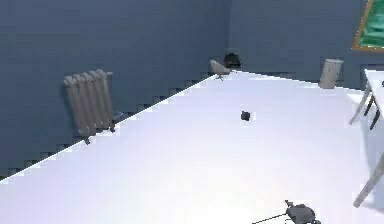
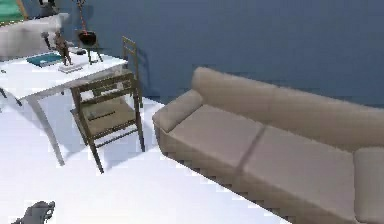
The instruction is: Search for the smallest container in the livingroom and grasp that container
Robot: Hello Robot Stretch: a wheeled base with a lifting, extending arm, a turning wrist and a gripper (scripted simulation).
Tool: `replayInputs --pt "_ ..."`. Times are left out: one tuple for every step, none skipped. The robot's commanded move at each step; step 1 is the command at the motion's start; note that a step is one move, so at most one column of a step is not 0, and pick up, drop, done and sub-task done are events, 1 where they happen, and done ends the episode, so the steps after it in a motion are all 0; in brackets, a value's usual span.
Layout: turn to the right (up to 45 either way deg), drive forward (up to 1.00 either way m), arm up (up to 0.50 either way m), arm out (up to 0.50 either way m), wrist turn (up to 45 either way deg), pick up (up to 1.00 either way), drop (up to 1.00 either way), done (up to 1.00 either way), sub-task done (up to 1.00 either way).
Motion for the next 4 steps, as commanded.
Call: replayInputs --pt "0.0 1.0 0.0 0.0 0.0 0.0 0.0 0.0 0.0" --pt "0.0 1.0 0.0 0.0 0.0 0.0 0.0 0.0 0.0" --pt "0.0 0.95 0.0 0.0 0.0 0.0 0.0 0.0 0.0" --pt "45.0 0.0 0.0 0.0 0.0 0.0 0.0 0.0 0.0"
